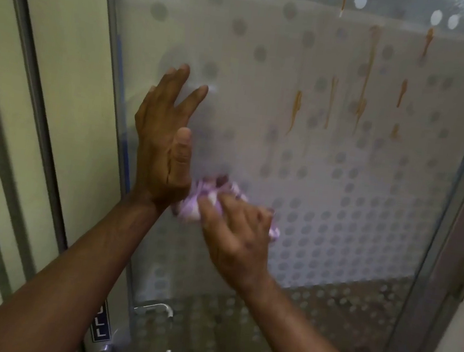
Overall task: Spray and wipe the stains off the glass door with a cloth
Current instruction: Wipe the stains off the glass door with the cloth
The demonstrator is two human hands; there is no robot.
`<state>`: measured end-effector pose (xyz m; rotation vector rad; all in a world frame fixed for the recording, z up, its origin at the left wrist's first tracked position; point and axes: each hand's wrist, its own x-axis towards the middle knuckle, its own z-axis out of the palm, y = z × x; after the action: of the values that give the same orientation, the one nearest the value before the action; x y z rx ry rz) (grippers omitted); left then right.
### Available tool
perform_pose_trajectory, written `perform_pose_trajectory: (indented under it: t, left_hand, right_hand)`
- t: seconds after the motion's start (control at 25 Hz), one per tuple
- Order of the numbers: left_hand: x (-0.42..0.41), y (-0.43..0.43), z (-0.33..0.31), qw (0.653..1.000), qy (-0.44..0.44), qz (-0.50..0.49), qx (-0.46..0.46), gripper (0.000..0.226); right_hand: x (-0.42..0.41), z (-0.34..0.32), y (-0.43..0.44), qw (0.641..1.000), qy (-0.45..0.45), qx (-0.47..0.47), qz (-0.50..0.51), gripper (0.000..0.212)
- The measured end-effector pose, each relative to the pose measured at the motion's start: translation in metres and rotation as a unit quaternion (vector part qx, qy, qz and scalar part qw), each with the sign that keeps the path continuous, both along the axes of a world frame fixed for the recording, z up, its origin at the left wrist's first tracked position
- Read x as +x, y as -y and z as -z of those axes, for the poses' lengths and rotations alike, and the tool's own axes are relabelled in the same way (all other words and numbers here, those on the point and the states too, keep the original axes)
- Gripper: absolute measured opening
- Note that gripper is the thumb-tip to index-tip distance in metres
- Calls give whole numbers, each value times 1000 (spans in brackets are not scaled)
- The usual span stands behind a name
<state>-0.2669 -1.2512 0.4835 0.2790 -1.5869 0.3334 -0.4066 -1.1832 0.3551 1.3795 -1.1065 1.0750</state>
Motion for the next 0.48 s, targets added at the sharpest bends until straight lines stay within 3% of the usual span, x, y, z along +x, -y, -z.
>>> perform_pose_trajectory:
  t: [0.16, 0.24, 0.36, 0.48]
  left_hand:
    - [1, 1, 0, 999, 12, -33, -8, 73]
    - [1, 2, 0, 997, 27, -70, -4, 68]
    - [0, -2, -1, 990, 60, -129, 6, 63]
    - [2, -13, 11, 982, 71, -176, 24, 64]
  right_hand:
    - [-13, 66, -9, 991, -109, 71, -13, 24]
    - [-27, 55, -8, 995, -93, 38, -12, 32]
    - [-77, 11, -7, 995, 83, -56, 1, 43]
    - [-153, -10, -19, 943, 308, -98, 81, 59]
